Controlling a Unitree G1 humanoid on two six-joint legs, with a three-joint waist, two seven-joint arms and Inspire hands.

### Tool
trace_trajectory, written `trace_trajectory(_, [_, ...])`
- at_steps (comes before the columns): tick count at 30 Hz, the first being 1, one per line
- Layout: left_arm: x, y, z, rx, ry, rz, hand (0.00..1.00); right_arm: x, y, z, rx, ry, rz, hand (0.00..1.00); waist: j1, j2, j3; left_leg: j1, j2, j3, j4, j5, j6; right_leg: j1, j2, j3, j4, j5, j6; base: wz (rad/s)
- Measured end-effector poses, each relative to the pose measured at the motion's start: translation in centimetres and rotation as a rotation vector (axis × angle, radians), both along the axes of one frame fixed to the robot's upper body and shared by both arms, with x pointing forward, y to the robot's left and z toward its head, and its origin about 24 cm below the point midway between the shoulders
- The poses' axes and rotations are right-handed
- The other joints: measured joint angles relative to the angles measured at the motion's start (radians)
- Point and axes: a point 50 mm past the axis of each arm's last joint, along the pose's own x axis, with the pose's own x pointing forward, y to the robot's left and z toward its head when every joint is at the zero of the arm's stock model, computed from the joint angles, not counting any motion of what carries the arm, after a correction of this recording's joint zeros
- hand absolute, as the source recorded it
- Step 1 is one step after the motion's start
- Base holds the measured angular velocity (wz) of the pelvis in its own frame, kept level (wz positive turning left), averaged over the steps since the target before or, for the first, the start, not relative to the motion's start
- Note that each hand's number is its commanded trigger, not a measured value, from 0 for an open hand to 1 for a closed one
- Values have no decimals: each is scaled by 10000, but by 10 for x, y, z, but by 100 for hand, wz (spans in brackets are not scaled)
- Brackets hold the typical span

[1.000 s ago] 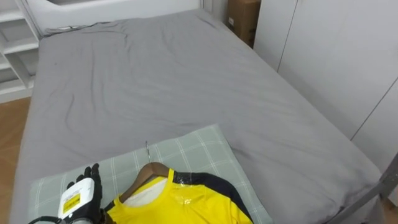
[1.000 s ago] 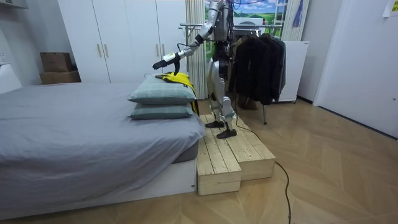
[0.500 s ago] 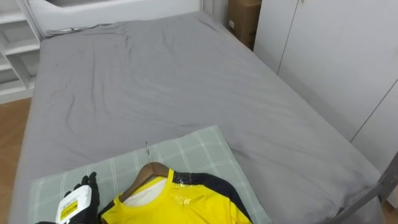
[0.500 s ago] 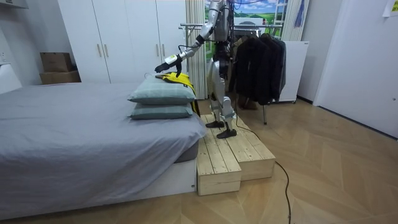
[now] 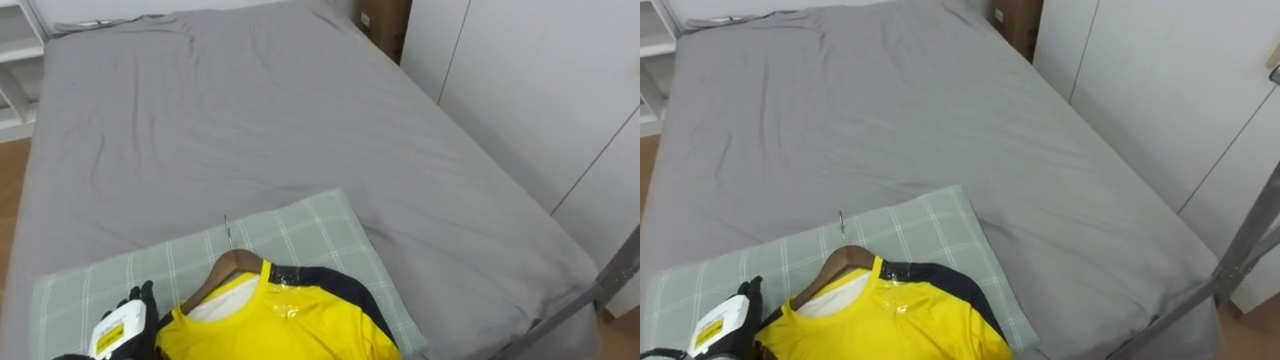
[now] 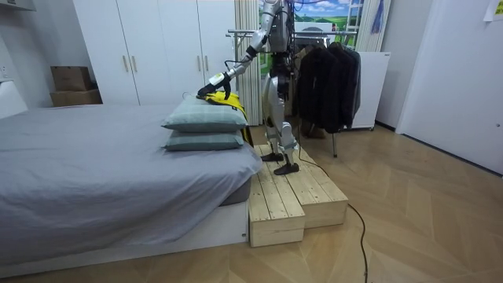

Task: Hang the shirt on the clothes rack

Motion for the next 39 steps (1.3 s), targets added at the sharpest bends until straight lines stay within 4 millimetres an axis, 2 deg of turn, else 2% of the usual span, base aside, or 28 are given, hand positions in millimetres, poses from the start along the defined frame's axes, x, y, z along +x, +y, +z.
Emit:
trace_trajectory(8, [6, -2, 3, 77, -41, -166, 0, 4, 2, -1, 58, 9, 367, 0, -17, -5, 4, -467, 3, 142, 126, 0, 0, -532, -8, 69, 184, 17, -24, -4])
trace_trajectory(17, [22, -1, 11, 216, 101, -316, 0, 5, 4, -1, 440, -120, 30, 0, -14, -146, 96, -795, -19, 134, 319, 0, 0, -849, -63, 79, 317, 18, -27, -1])
trace_trajectory(20, [25, -1, 14, 247, 27, -312, 0, 6, 4, -1, 506, -151, 50, 0, 3, -174, 103, -983, -41, 174, 368, -1, 1, -1124, -76, 142, 444, 20, -27, -5])
trace_trajectory(27, [25, 1, 13, 252, 318, -215, 0, 19, 6, -1, 567, -365, 165, 0, -33, -204, 121, -1259, -61, 366, 468, 0, 2, -1528, -95, 311, 703, 21, -26, -7])
trace_trajectory(35, [23, 3, 12, 260, 460, -86, 0, 32, 6, 0, 578, -651, 327, 0, -38, -305, 159, -1627, -69, 380, 710, 2, 6, -1925, -152, 288, 918, 19, -54, 0])
trace_trajectory(39, [24, 5, 13, 301, 341, -97, 0, 35, 6, 1, 557, -720, 342, 0, -27, -344, 139, -1799, -36, 378, 793, 3, 5, -2075, -140, 228, 922, 56, -107, 0])
